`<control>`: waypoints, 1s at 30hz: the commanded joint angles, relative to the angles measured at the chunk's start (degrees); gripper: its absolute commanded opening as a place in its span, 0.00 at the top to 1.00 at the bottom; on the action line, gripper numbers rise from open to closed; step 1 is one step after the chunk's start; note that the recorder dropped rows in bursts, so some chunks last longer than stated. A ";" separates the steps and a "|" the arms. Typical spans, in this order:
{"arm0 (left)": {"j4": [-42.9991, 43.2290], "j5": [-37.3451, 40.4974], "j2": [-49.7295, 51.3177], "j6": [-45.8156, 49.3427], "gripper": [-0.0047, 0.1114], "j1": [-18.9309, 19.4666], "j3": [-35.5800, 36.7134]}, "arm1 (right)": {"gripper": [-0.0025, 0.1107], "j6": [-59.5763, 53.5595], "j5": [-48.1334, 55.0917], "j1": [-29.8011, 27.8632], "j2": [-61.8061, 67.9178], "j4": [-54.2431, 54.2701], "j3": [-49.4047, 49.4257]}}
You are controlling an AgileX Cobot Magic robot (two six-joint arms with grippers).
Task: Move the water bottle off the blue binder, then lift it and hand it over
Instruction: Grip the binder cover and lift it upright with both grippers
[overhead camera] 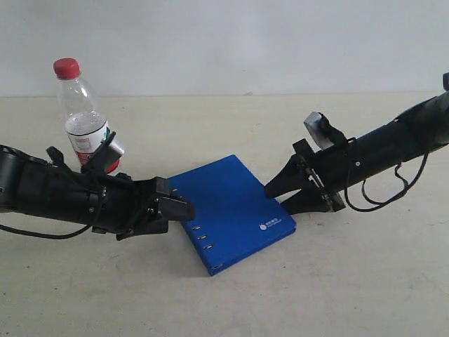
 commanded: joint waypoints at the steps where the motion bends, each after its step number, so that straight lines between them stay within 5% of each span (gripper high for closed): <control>1: -0.14 -0.46 0.10 0.32 0.43 0.03 -0.27 | 0.58 0.70 -0.46 2.34 -1.70 -1.94 0.10; 4: -0.14 -3.80 0.10 1.77 0.43 0.41 -0.27 | 0.69 1.51 -0.46 3.18 -4.45 -2.43 0.10; 13: -0.14 -13.09 0.10 6.66 0.43 2.28 -0.27 | 0.70 3.84 -0.46 10.58 -7.02 -4.61 0.45; 25: -0.14 -4.16 0.10 7.30 0.43 2.28 -0.27 | 0.71 -8.53 -4.31 18.48 -7.02 1.74 0.45; 26: -0.14 -4.63 0.10 7.30 0.43 2.28 -0.27 | 0.73 -8.67 -5.90 18.46 -7.02 1.83 0.45; 28: -0.14 -6.33 0.10 7.08 0.43 2.28 -0.27 | 0.93 -9.06 -8.75 18.13 -7.02 1.66 0.45; 30: -0.14 -7.73 0.10 5.53 0.43 2.33 -0.27 | 0.98 -9.56 -8.53 17.57 -7.02 1.95 0.45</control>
